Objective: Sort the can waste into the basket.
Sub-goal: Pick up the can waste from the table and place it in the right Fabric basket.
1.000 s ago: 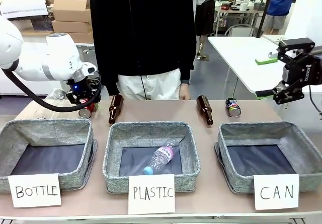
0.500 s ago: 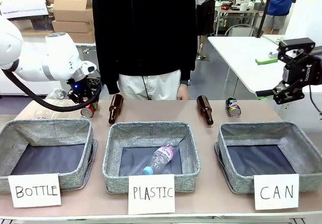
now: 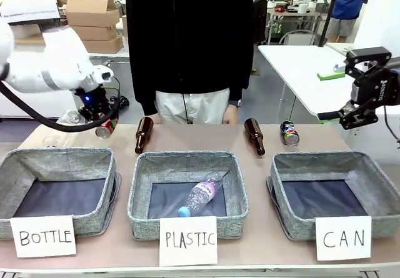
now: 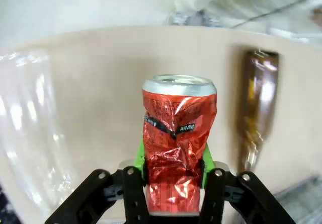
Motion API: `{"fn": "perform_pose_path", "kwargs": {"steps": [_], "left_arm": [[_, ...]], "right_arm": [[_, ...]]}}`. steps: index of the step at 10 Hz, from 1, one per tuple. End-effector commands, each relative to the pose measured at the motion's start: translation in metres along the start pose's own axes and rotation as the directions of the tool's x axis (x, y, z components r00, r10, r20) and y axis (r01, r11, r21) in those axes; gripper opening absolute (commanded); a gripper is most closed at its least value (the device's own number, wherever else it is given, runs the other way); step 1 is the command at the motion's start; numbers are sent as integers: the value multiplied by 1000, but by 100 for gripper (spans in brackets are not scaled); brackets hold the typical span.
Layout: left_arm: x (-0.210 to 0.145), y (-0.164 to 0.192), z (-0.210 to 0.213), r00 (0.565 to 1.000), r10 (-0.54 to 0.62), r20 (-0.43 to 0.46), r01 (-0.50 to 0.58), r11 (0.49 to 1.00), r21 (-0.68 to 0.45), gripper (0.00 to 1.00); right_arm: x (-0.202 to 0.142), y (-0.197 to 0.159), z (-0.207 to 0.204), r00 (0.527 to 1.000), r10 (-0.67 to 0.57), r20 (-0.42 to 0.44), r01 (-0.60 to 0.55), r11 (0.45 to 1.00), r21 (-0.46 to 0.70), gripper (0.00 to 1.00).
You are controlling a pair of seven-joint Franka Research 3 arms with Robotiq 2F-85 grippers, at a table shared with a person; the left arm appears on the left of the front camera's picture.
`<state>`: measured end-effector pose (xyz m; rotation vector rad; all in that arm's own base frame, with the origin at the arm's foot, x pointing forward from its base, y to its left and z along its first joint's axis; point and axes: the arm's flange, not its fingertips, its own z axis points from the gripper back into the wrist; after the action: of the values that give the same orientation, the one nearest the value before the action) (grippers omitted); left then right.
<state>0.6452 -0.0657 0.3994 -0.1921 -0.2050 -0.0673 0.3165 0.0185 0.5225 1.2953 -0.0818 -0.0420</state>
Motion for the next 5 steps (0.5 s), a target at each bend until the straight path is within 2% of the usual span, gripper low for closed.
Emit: {"fn": "perform_pose_path", "kwargs": {"steps": [1,2,4,5], "left_arm": [[-94,-3,118,983,-184,4,182,969,-169,0],[-141,-13,157,994,-103,-30,95,972,-215,0],[-211,-11,196,994,-38,-100,11,967,-254,0],[-241,-3,210,991,-72,-110,38,958,-285,0]], "right_arm": [[3,2,-3,1000,24,7,-24,999,27,100],[3,2,-3,1000,24,7,-24,999,27,100],[3,2,-3,1000,24,7,-24,999,27,100],[3,2,-3,1000,24,7,-24,999,27,100]]}}
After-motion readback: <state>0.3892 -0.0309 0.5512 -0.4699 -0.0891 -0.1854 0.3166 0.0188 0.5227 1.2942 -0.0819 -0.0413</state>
